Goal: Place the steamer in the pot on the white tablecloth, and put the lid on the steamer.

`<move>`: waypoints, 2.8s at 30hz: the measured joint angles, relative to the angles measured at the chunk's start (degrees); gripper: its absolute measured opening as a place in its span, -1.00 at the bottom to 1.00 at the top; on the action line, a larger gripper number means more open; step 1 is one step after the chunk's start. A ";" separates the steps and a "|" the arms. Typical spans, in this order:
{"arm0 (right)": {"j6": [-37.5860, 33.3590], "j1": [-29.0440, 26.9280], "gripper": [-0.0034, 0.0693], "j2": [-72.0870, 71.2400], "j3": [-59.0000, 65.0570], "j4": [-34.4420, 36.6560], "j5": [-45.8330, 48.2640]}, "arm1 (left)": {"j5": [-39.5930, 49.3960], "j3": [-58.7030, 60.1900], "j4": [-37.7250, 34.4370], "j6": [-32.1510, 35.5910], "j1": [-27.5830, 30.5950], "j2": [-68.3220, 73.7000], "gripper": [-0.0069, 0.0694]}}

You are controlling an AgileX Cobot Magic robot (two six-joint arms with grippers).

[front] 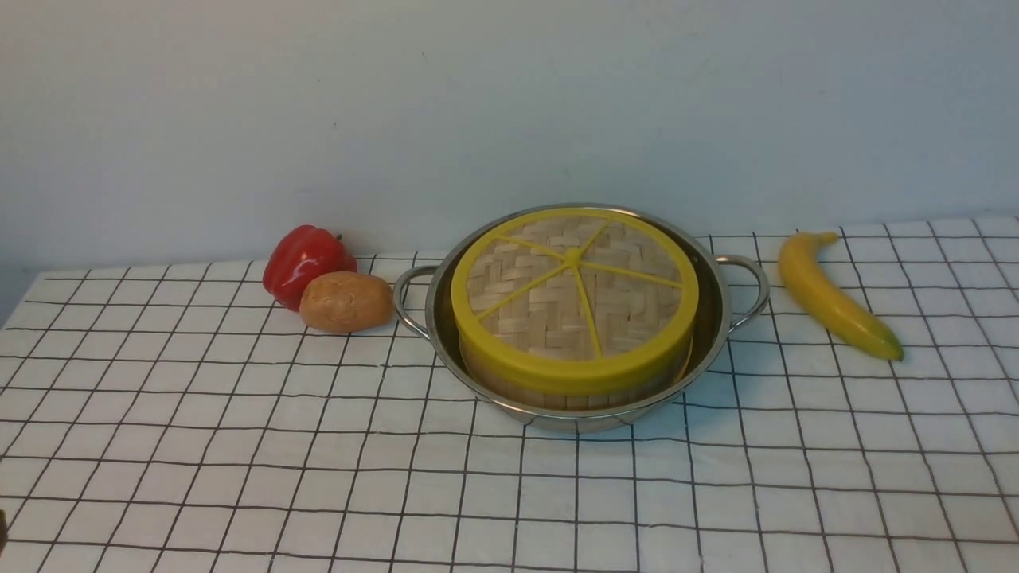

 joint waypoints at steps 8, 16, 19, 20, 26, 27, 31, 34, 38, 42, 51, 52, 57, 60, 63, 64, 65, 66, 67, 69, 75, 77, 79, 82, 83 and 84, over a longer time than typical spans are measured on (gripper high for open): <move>0.00 0.00 -0.25 -0.06 0.00 0.00 0.00 | -4.95 6.92 0.00 -0.54 0.45 -6.61 -0.23; 0.00 0.00 -0.25 -0.32 0.00 0.00 0.00 | -5.29 11.49 -0.91 -0.54 0.45 -6.86 -0.21; 0.00 0.00 -0.25 -0.32 0.00 0.00 0.00 | -5.29 12.08 -2.27 -0.55 0.45 -6.89 -0.21; 0.00 0.00 -0.25 -0.32 0.00 0.00 0.00 | -5.29 12.49 -3.29 -0.55 0.45 -6.92 -0.20; 0.00 0.00 -0.25 -0.32 0.00 0.00 0.00 | -5.34 14.74 -6.94 -0.73 0.45 -6.92 -0.18; 0.00 0.00 -0.25 -0.32 0.00 0.00 0.00 | -5.34 14.74 -7.02 -0.73 0.45 -6.92 -0.18; 0.00 0.00 -0.25 -0.32 0.00 0.00 0.00 | -5.96 14.74 -7.26 -0.79 0.45 -6.92 -0.18; 0.00 0.00 -0.25 -0.32 0.00 0.00 0.00 | -6.29 14.74 -7.31 -0.73 0.45 -6.92 -0.18; 0.00 0.00 -0.25 -0.32 0.00 0.00 0.00 | -6.33 14.74 -7.31 -0.73 0.45 -6.92 -0.18; 0.00 0.00 -0.25 -0.32 0.00 0.00 0.00 | -6.33 14.74 -7.31 -0.73 0.45 -6.92 -0.18; 0.00 0.00 -0.25 -0.32 0.00 0.00 0.00 | -6.33 14.74 -7.31 -0.73 0.45 -6.92 -0.18; 0.00 0.00 -0.25 -0.32 0.00 0.00 0.00 | -6.33 14.74 -7.31 -0.73 0.45 -6.92 -0.18; 0.00 0.00 -0.25 -0.32 0.00 0.00 0.00 | -6.33 14.74 -7.31 -0.73 0.45 -6.92 -0.18; 0.00 0.00 -0.25 -0.32 0.00 0.00 0.00 | -6.33 14.74 -7.31 -0.68 0.45 -6.92 -0.18; 0.00 0.00 -0.25 -0.32 0.00 0.00 0.00 | -6.33 14.74 -7.31 -0.68 0.45 -6.92 -0.18; 0.00 0.00 -0.25 -0.32 0.00 0.00 0.00 | -6.33 14.74 -7.31 -0.68 0.45 -6.92 -0.18; 0.00 0.00 -0.25 -0.32 0.00 0.00 0.00 | -6.33 14.74 -7.31 -0.68 0.45 -6.92 -0.18; 0.00 0.00 -0.25 -0.32 0.00 0.00 0.00 | -6.33 14.74 -7.31 -0.68 0.45 -6.92 -0.18; 0.00 0.00 -0.25 -0.32 0.00 0.00 0.00 | -6.33 14.74 -7.31 -0.68 0.45 -6.92 -0.18; 0.00 0.00 -0.25 -0.32 0.00 0.00 0.00 | -6.33 14.74 -7.31 -0.68 0.45 -6.92 -0.18; 0.00 0.00 -0.25 -0.32 0.00 0.00 0.00 | -6.33 14.74 -7.31 -0.68 0.45 -6.92 -0.18; 0.00 0.00 -0.25 -0.32 0.00 0.00 0.00 | -6.33 14.74 -7.31 -0.68 0.45 -6.92 -0.18; 0.00 0.00 -0.25 -0.32 0.00 0.00 0.00 | -6.33 14.74 -7.31 -0.68 0.45 -6.92 -0.18; 0.00 0.00 -0.25 -0.32 0.00 0.00 0.00 | -6.33 14.74 -7.31 -0.68 0.45 -6.92 -0.18; 0.00 0.00 -0.25 -0.32 0.00 0.00 0.00 | -6.33 14.74 -7.31 -0.68 0.45 -6.92 -0.18; 0.00 0.00 -0.25 -0.32 0.00 0.00 0.00 | -6.33 14.74 -7.31 -0.68 0.45 -6.92 -0.18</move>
